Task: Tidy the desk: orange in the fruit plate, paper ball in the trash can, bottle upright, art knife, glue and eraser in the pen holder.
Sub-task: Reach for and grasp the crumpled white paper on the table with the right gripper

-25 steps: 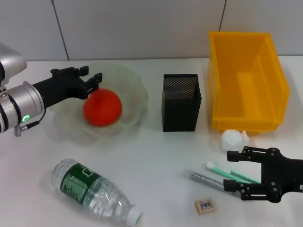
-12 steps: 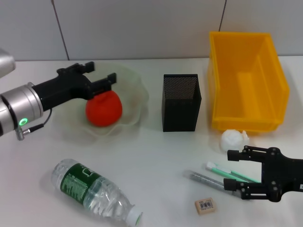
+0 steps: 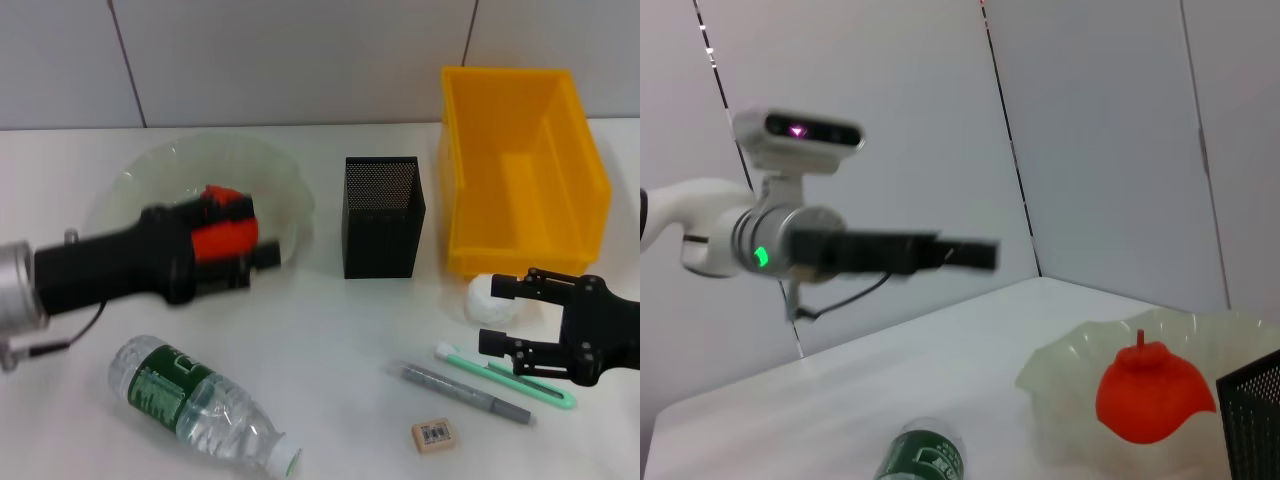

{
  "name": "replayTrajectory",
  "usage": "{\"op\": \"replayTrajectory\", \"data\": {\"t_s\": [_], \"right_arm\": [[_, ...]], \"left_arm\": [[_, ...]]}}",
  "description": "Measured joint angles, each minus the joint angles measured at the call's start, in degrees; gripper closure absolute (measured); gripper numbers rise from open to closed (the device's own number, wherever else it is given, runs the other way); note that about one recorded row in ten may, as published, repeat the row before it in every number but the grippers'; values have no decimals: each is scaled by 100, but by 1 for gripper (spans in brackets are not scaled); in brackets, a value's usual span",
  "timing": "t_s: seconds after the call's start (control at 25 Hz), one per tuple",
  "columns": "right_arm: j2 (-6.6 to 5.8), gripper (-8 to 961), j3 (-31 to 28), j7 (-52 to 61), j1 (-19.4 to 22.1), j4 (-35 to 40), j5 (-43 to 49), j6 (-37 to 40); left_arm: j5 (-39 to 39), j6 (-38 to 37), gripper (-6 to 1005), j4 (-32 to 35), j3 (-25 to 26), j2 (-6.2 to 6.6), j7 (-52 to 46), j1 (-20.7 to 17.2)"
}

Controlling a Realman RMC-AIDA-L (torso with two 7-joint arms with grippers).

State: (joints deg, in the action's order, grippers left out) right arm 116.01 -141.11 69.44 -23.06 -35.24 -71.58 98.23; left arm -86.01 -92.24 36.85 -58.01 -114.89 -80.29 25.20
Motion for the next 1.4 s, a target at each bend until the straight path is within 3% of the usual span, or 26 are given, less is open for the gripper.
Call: {"op": "replayTrajectory", "data": {"t_s": [0.24, 0.28, 0.52, 0.6, 0.64, 0.72, 0.76, 0.84, 0.92, 0.96, 1.16, 1.28, 1.4], "right_arm": [[-4, 206, 35, 163, -90, 0, 21, 3], [-11, 207, 46, 219, -116, 2, 49, 3], [-23, 211, 67, 905, -218, -218, 203, 56], [-7, 212, 207, 1987, -301, -844, 225, 229], [-7, 213, 207, 1987, -301, -844, 225, 229], [-8, 214, 780, 3516, -372, -1950, 282, 312], [-8, 214, 780, 3516, -372, -1950, 282, 312], [-58, 216, 1190, 4391, -460, -2642, 479, 318], [-127, 217, 1528, 5337, -670, -3205, 861, 370], [-191, 218, 1740, 6136, -962, -3566, 1300, 483], [-268, 221, 2020, 7491, -1700, -3852, 2254, 856], [-253, 223, 2304, 8022, -2170, -3791, 3079, 1046], [-147, 225, 2703, 8271, -2517, -3613, 3881, 1020]], "left_arm": [[-541, -448, 202, -1, 5, 5, 231, -177], [-872, -541, 202, -29, 24, -34, 407, -195], [-1192, -491, 202, -42, 62, -112, 767, -275], [-1197, -489, 202, -43, 74, -121, 822, -288], [-1197, -489, 202, -43, 74, -121, 822, -288], [-1203, -477, 202, -45, 117, -148, 949, -308], [-1203, -477, 202, -45, 117, -148, 949, -308], [-1205, -463, 202, -48, 119, -155, 1005, -310], [-1207, -452, 202, -53, 120, -165, 1062, -312], [-1209, -444, 202, -56, 121, -186, 1113, -313], [-1210, -444, 203, -56, 123, -191, 1118, -312], [-1214, -451, 203, -55, 123, -192, 1121, -290], [-1215, -459, 203, -47, 123, -196, 1132, -266]]}}
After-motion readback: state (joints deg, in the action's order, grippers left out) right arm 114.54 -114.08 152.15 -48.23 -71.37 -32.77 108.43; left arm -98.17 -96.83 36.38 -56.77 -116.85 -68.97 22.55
